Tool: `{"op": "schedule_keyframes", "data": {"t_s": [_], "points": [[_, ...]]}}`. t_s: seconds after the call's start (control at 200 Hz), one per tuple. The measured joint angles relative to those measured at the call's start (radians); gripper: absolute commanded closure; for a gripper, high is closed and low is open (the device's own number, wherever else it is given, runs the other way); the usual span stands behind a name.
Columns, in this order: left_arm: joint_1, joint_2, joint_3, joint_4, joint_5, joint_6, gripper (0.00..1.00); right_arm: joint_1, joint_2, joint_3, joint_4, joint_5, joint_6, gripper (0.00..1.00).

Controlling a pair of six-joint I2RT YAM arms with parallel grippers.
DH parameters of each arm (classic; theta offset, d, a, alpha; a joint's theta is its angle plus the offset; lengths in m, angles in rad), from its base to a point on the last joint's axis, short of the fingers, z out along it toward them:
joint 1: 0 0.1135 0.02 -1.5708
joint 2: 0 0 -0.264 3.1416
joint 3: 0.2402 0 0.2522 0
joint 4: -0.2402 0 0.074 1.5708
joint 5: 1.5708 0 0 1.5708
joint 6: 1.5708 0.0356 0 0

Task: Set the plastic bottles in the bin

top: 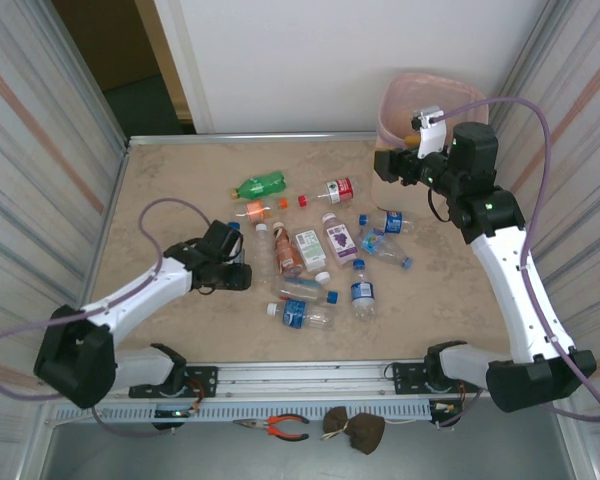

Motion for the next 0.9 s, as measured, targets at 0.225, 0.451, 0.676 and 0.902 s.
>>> {"op": "schedule_keyframes", "data": {"t_s": [0.225,0.451,0.676,0.902], "points": [[0.039,-0.170,0.002,0.069,0.112,0.036,0.46,0.002,-0.032,-0.001,0.006,-0.053,0.013,0.22],[0.054,-0.248,0.029,0.212,0.303,0.102,0.46,0.006,-0.075,-0.026,0.092,-0.184,0.091,0.21],[0.054,-0.264,0.077,0.407,0.499,0.132,0.48,0.053,-0.078,-0.038,0.184,-0.336,0.159,0.19],[0.054,-0.241,0.159,0.637,0.701,0.127,0.49,0.122,-0.078,-0.038,0.266,-0.460,0.183,0.15]]}}
